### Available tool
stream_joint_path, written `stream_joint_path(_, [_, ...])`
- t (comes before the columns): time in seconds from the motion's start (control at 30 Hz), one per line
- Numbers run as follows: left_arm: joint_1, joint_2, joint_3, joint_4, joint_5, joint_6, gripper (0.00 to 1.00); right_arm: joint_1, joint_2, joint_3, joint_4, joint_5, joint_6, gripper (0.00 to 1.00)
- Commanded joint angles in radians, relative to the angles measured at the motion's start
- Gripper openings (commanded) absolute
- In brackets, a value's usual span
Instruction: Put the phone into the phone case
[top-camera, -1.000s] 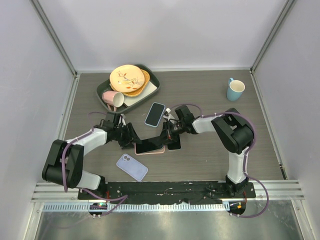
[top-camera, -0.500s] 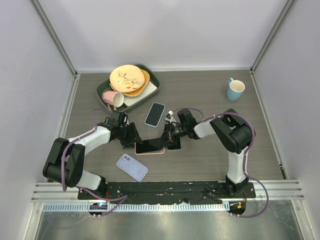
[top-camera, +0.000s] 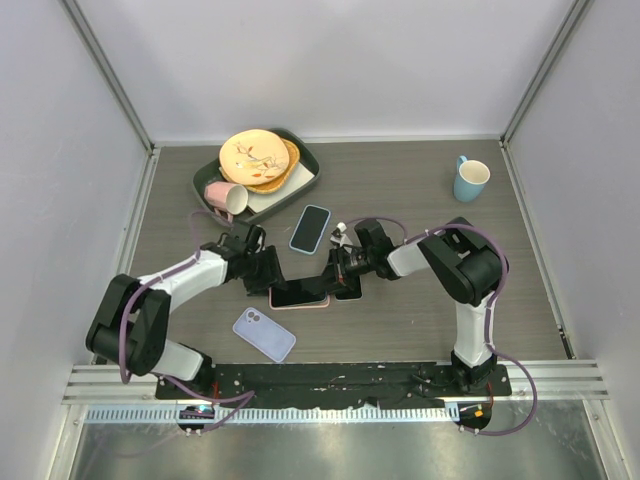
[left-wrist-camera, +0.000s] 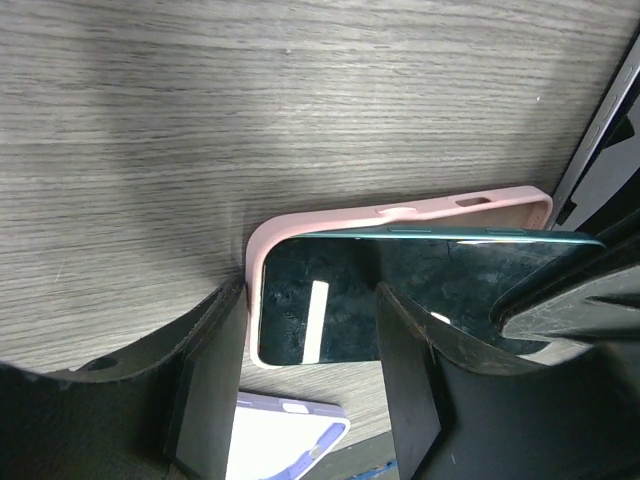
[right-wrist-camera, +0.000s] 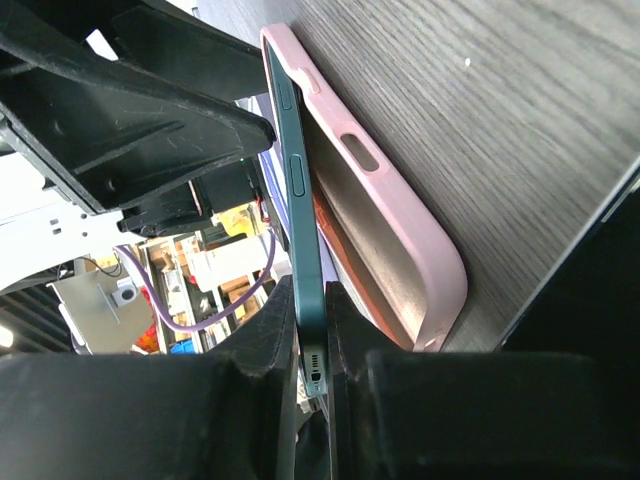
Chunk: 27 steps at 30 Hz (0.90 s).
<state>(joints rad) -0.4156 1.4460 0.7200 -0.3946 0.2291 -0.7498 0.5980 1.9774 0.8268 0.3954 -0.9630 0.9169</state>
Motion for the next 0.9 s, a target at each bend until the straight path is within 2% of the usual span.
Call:
stream_joint_path(0.0, [-0.052,-0.065,0.073,0.021,-0.031,0.048,0.58,0.057,0.063,-0.011,-0.158,0.19,-0.044,0.01])
stream_joint_path(0.1, [-0.057,-0.124,0.107,-0.061,-0.115,0.098,0.59,0.057,0.066,-0.005,-0.188,0.204,-0.075,0.01])
stream_joint_path(0.2, [-0.066,-0.219,0.098,-0.067,-0.183,0.138,0.6,0.056,0.074,0.005,-0.219,0.216,-0.105,0.01])
stream_joint_path(0.3, [-0.069,-0.321,0.069,-0.023,-0.16,0.148,0.59,0.056,0.089,0.011,-0.237,0.218,-0.121,0.01])
stream_joint_path(0.47, [-0.084,-0.438,-0.005,0.147,-0.016,0.152,0.57,0.056,0.097,0.015,-0.26,0.231,-0.142,0.01])
stream_joint_path(0.67, [-0.095,-0.418,-0.028,0.194,0.041,0.153,0.52,0.055,0.087,0.038,-0.36,0.28,-0.205,0.01])
stream_joint_path(0.87, [-0.143,-0.291,0.013,0.157,0.029,0.184,0.47,0.056,0.077,0.07,-0.469,0.34,-0.269,0.01])
